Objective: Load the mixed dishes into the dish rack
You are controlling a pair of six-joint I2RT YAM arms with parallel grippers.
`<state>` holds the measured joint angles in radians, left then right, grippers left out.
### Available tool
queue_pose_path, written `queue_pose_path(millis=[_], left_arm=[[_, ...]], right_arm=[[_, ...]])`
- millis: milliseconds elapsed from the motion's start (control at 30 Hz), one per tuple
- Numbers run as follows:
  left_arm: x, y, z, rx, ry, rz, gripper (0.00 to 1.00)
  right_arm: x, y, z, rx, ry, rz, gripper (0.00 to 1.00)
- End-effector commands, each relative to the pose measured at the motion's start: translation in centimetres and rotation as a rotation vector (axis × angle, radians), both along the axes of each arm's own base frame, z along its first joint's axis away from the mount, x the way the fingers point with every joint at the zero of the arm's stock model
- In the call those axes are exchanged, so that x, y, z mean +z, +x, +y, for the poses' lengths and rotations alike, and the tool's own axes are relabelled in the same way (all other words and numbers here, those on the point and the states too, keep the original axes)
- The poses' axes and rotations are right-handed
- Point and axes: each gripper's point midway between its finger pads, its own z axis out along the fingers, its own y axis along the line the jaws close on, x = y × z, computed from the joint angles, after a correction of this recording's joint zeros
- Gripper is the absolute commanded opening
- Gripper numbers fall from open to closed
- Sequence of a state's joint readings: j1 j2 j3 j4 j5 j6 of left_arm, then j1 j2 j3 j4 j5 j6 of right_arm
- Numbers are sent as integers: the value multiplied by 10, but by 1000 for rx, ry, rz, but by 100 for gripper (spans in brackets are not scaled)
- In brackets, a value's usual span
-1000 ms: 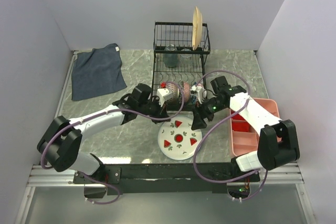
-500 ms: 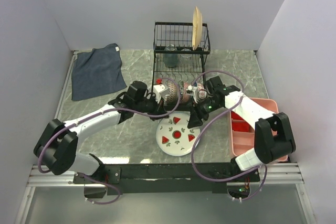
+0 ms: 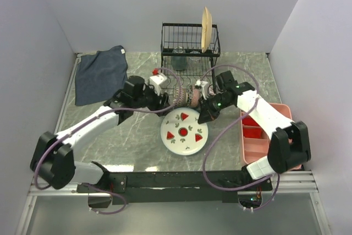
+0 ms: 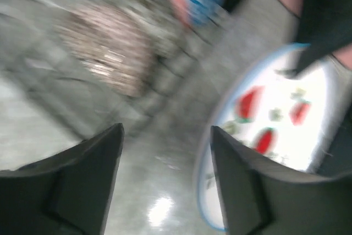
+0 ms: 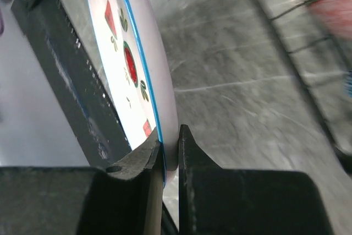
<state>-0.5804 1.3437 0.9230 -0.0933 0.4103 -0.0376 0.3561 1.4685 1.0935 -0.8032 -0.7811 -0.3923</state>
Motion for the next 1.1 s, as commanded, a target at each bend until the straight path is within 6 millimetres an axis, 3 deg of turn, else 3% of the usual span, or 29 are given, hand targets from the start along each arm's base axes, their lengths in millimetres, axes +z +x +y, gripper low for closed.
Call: queue_pose_path(millis=[0,33,67,100,167,200,233,267,300,333,367,433,467,500,533,567,700,733,800,833,900,933,1000,1067], left_arm=[[99,47,64,305,26,-372,83],[102,53,85,381,42,-407,87],[122,59,97,442,14,-489,96],[128,62,127,582,34,-542,99],[146,68,158,727,-7,-630,98],[136,68,169,767,7,-629,97],[131,71,179,794,18,-624,96],[125,72,180,790,19,-609,92],[110,75,179,791,14,-563,88],[102,77,175,764,-2,-532,83],[95,79,172,750,-17,-498,70],[71,87,163,749,-72,-364,60],[64,90,159,755,-99,-307,27],[53,95,153,737,-89,-263,8],[48,97,149,721,-92,-241,1],[41,99,145,708,-102,-216,1],[33,102,141,713,-128,-197,1],[32,102,142,718,-121,-189,1],[30,102,144,732,-114,-180,1],[28,102,145,733,-110,-175,1],[23,99,146,733,-105,-169,1],[21,98,146,730,-105,-169,1],[17,95,147,732,-104,-160,1],[14,92,148,733,-104,-155,1]], right_arm=[[106,10,8,-116,86,-176,0],[118,16,6,-152,67,-219,0],[131,22,7,-182,62,-251,0],[164,33,10,-239,88,-318,0],[197,59,11,-354,95,-418,0],[231,66,14,-419,158,-451,0],[241,76,22,-433,175,-468,0],[272,87,18,-501,179,-555,0],[271,100,22,-515,141,-586,0],[285,110,22,-572,135,-649,0],[304,125,11,-739,113,-718,0],[322,151,8,-895,118,-776,0],[350,154,7,-961,168,-813,0],[345,176,-1,-1086,104,-838,0],[356,184,-3,-1139,128,-859,0],[376,185,-4,-1194,178,-880,0],[391,204,-19,-1460,179,-980,0],[406,204,-23,-1535,226,-1008,0],[399,208,-20,-1622,150,-1058,0],[405,207,-27,-1722,180,-1078,0],[396,210,-20,-1740,99,-1127,0],[400,210,-21,-1802,152,-1128,0],[392,218,-11,-1779,85,-1163,0],[398,218,-10,-1796,75,-1170,0]])
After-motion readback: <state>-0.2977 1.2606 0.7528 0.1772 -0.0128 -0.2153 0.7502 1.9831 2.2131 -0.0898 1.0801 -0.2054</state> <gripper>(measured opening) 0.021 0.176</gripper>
